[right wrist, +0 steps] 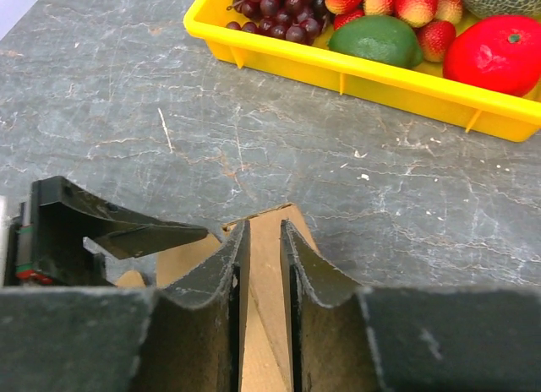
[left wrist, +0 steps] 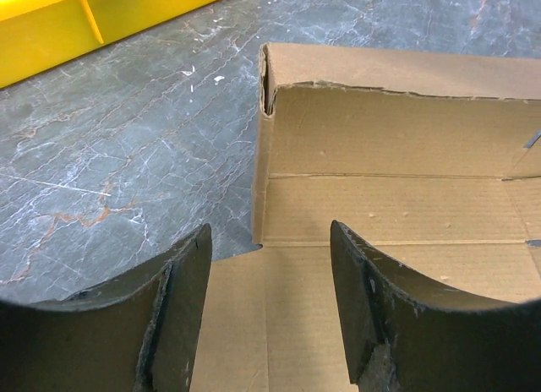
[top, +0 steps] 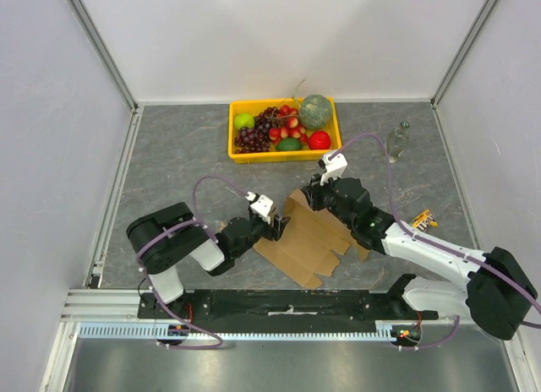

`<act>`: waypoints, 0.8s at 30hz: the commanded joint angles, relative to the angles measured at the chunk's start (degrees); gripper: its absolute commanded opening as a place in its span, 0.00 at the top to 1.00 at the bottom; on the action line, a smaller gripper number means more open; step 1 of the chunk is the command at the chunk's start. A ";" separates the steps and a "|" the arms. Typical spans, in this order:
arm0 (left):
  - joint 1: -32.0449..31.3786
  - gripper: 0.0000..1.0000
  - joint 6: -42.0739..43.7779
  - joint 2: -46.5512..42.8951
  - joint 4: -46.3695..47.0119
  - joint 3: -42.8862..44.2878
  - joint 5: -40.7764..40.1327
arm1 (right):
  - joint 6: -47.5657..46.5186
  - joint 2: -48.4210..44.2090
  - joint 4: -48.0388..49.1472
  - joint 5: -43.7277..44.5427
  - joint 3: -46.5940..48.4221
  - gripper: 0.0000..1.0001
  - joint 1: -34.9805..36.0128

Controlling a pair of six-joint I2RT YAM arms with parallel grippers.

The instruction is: Fold the paper box

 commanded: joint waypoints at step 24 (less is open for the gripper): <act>0.82 0.71 -6.75 -38.80 -41.67 6.14 -5.78 | 10.77 -11.76 -37.29 15.91 8.80 0.73 -2.59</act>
